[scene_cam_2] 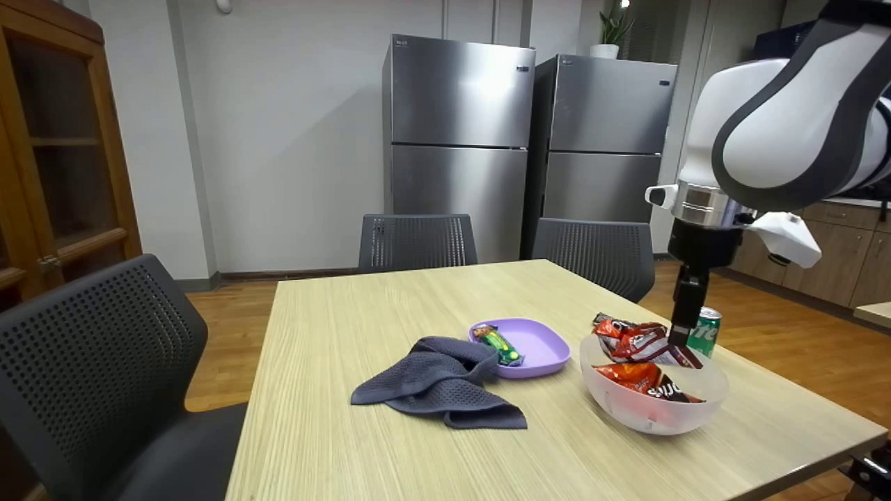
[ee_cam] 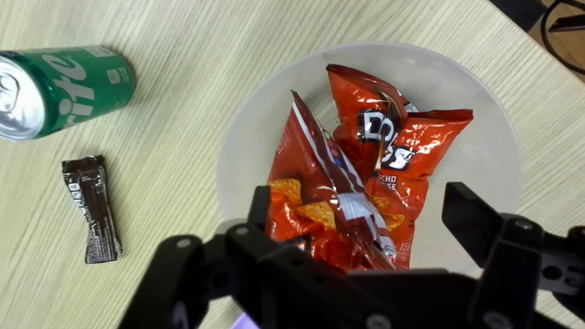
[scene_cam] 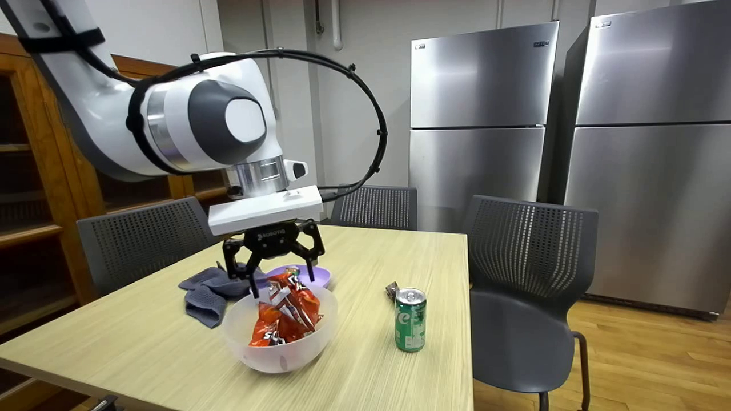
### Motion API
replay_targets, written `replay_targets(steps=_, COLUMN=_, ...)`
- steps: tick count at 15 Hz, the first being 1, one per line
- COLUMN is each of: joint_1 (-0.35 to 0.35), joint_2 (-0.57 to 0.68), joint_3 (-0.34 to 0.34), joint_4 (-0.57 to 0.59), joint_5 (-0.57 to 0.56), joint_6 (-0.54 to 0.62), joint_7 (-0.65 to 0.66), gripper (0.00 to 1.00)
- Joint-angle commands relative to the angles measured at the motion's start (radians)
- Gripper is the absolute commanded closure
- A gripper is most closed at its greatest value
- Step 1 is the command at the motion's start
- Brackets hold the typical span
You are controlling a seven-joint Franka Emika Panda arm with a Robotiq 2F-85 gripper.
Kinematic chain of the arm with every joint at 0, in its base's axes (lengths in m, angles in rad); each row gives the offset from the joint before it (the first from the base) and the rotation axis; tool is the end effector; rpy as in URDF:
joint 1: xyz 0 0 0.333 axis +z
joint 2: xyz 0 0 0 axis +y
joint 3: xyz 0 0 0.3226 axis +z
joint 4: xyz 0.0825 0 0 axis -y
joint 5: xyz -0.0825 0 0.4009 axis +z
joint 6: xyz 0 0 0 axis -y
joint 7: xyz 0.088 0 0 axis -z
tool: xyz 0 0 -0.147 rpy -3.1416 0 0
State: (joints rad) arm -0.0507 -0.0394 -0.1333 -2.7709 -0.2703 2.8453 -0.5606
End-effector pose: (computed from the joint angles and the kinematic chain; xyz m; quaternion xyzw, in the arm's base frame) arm 0.4032 -0.0630 0.1871 0.9483 0.3093 0.0366 0.0615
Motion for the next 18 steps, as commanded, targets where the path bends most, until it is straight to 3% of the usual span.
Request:
replay_targets(steps=1, joint_1=-0.032, joint_2=-0.008, joint_3=-0.005, joint_4=0.017, joint_5=0.004, joint_6=0.008, joint_7=0.002, gripper=0.0)
replay_targets(steps=10, joint_1=-0.069, joint_2=0.084, joint_3=-0.03, joint_4=0.175, joint_5=0.003, joint_6=-0.016, joint_7=0.004, gripper=0.0)
replay_targets(steps=18, joint_1=-0.097, joint_2=0.229, joint_3=-0.011, joint_4=0.341, joint_5=0.036, joint_6=-0.056, joint_7=0.001, gripper=0.0)
